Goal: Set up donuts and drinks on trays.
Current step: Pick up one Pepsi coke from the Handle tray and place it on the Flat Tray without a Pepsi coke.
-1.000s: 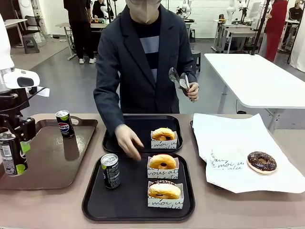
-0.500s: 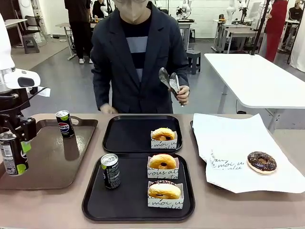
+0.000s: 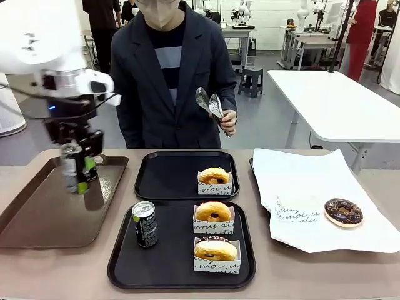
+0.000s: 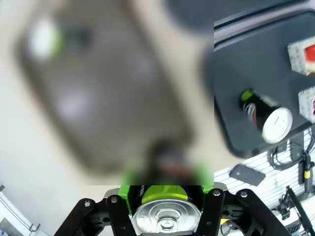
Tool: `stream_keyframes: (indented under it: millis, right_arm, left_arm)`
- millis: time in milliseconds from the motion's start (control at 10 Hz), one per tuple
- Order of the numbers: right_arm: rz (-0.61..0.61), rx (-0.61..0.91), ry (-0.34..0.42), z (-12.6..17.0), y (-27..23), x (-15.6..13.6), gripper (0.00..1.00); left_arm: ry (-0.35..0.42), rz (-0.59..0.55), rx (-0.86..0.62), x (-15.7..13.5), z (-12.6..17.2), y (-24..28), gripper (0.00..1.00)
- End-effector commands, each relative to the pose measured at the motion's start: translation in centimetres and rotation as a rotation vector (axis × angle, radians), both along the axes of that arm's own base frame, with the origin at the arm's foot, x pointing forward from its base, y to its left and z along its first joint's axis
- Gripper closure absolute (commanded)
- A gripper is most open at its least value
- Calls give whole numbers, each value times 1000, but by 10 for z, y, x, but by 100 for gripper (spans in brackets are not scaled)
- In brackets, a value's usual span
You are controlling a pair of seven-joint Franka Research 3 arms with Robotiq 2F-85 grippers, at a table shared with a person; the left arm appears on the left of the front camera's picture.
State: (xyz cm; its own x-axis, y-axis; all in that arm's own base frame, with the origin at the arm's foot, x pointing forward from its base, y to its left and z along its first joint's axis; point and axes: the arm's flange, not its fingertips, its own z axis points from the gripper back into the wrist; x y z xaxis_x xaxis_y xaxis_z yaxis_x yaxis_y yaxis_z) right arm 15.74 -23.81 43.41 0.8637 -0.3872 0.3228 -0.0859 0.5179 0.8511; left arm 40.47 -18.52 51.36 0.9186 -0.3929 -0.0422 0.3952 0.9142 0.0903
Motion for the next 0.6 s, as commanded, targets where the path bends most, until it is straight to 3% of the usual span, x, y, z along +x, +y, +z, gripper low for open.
stream_keyframes:
  millis: [0, 200, 500]
  right_arm:
    - [-1, 22, -35, 2, -1, 3, 0]
    - [-1, 22, -35, 2, -1, 3, 0]
    - [-1, 22, -35, 2, -1, 3, 0]
  left_arm:
    - [-41, -9, 34, 22, 14, -25, 43]
    - [-60, -70, -2, 43, 20, -51, 43]
    - [-117, -126, -88, 70, 3, -71, 43]
